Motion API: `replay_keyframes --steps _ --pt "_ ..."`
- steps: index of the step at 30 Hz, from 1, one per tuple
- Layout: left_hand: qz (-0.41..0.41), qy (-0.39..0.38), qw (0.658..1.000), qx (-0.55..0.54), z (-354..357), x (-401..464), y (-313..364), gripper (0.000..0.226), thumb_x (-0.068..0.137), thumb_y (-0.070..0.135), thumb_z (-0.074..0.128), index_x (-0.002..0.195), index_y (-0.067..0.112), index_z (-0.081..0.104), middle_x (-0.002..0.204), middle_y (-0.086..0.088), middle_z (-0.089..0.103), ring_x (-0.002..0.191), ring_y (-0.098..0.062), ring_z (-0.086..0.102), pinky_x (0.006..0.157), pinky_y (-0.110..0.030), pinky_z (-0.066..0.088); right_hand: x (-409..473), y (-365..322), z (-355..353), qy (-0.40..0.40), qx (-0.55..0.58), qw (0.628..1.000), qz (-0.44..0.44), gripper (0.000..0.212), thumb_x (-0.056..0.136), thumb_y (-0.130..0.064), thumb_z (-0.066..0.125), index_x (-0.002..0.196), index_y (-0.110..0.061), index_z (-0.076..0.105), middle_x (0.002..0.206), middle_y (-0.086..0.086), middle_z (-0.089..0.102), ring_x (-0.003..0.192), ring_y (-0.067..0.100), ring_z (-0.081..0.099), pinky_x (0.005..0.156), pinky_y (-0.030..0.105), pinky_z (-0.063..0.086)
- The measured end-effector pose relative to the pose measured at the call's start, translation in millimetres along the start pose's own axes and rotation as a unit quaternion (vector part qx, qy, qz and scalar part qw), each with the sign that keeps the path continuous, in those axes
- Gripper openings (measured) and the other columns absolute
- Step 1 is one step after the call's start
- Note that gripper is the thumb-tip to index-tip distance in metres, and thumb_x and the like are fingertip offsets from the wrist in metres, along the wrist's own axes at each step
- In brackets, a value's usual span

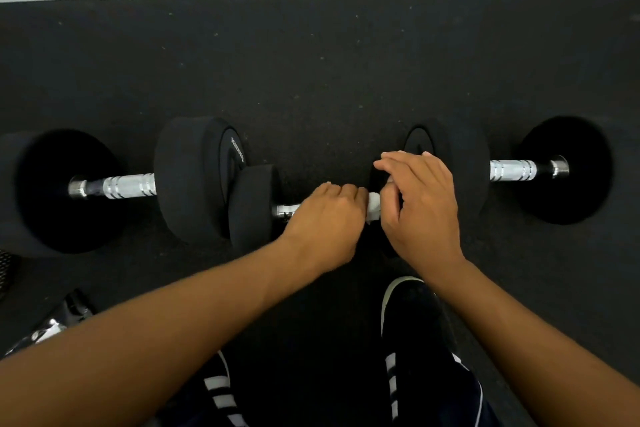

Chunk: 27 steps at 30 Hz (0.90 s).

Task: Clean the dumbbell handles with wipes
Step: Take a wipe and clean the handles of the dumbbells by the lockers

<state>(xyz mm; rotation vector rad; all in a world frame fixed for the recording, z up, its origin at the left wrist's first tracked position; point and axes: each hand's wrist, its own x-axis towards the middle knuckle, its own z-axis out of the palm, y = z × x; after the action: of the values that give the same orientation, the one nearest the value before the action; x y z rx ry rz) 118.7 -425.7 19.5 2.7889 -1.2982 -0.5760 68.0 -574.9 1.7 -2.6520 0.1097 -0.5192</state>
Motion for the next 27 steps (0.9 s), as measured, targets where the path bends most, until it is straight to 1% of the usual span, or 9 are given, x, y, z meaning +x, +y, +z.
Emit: replay_keyframes --steps 3,6,10,13,16,18,22,25,27 --pt "0.016 -0.003 0.999 0.028 2.3 -6.9 -3.2 0.082 0.092 0.028 0.063 0.158 0.008 0.019 0.16 -0.016 0.033 0.147 -0.029 0.033 0.123 -0.04 0.016 -0.5 0.3 -1.3 -0.002 -0.002 1.0 0.001 0.032 0.094 -0.013 0.049 0.117 -0.008 0.071 0.122 0.007 0.07 0.121 0.021 0.062 0.119 0.037 0.032" --pt "0.038 0.022 0.995 0.094 19.3 -31.7 10.1 0.076 0.097 0.021 0.034 0.158 0.001 -0.007 0.167 -0.024 -0.003 0.155 -0.038 0.002 0.126 -0.048 0.004 -1.8 -0.6 -0.7 0.001 -0.001 1.0 -0.001 0.033 0.094 -0.014 0.048 0.116 -0.007 0.071 0.121 0.007 0.071 0.121 0.021 0.063 0.118 0.039 0.035" --pt "0.037 0.015 0.991 0.13 31.9 -44.8 16.5 0.067 0.095 0.019 0.007 0.154 0.0 -0.02 0.162 -0.024 -0.022 0.153 -0.039 -0.013 0.124 -0.05 -0.003 -1.0 0.6 0.8 0.004 0.001 1.0 -0.002 0.033 0.094 -0.014 0.047 0.115 -0.007 0.072 0.12 0.008 0.071 0.118 0.023 0.064 0.116 0.042 0.037" --pt "0.031 0.01 0.993 0.115 31.1 -34.8 13.3 0.071 0.1 0.021 0.021 0.155 0.001 -0.019 0.165 -0.025 -0.015 0.154 -0.04 -0.005 0.125 -0.051 0.003 -0.5 1.1 0.8 0.003 -0.003 1.0 -0.004 0.033 0.094 -0.013 0.047 0.115 -0.007 0.071 0.121 0.008 0.071 0.119 0.022 0.063 0.116 0.042 0.037" --pt "0.02 -0.012 0.999 0.024 11.6 -9.1 2.7 0.078 0.098 0.031 0.05 0.159 0.005 0.007 0.16 -0.018 0.029 0.144 -0.032 0.036 0.118 -0.046 0.032 -0.1 1.3 1.4 0.004 -0.007 1.0 -0.004 0.033 0.094 -0.013 0.047 0.116 -0.007 0.071 0.122 0.007 0.071 0.12 0.022 0.063 0.116 0.043 0.036" --pt "0.031 -0.007 0.999 -0.012 4.4 0.5 -5.2 0.076 0.096 0.034 0.056 0.158 0.01 0.019 0.153 -0.011 0.043 0.134 -0.025 0.049 0.113 -0.042 0.04 -1.3 1.3 1.9 0.007 -0.007 1.0 -0.002 0.033 0.093 -0.014 0.047 0.115 -0.007 0.072 0.121 0.007 0.071 0.12 0.022 0.063 0.117 0.043 0.036" --pt "0.045 0.01 0.999 0.015 15.8 -15.9 -6.2 0.071 0.102 0.025 0.042 0.16 0.01 0.004 0.168 -0.013 0.015 0.153 -0.029 0.019 0.125 -0.042 0.017 -2.0 1.4 0.1 -0.002 -0.007 1.0 -0.007 0.034 0.094 -0.015 0.046 0.116 -0.008 0.071 0.122 0.007 0.071 0.121 0.021 0.062 0.117 0.041 0.035" --pt "0.034 0.03 0.998 0.037 30.0 -36.2 3.5 0.068 0.1 0.021 0.024 0.159 0.008 -0.007 0.168 -0.017 -0.006 0.156 -0.034 0.0 0.126 -0.047 0.005 -1.1 1.3 -0.9 -0.004 -0.005 1.0 -0.006 0.034 0.095 -0.015 0.046 0.117 -0.008 0.071 0.122 0.007 0.07 0.12 0.021 0.062 0.117 0.04 0.035" --pt "0.018 0.021 0.998 0.052 36.0 -44.8 8.5 0.071 0.101 0.02 0.028 0.157 0.005 -0.012 0.165 -0.02 -0.017 0.154 -0.037 -0.01 0.125 -0.049 0.0 -0.7 1.2 -0.5 -0.004 -0.004 1.0 -0.005 0.035 0.095 -0.015 0.045 0.116 -0.008 0.071 0.122 0.007 0.071 0.119 0.021 0.063 0.117 0.04 0.035"
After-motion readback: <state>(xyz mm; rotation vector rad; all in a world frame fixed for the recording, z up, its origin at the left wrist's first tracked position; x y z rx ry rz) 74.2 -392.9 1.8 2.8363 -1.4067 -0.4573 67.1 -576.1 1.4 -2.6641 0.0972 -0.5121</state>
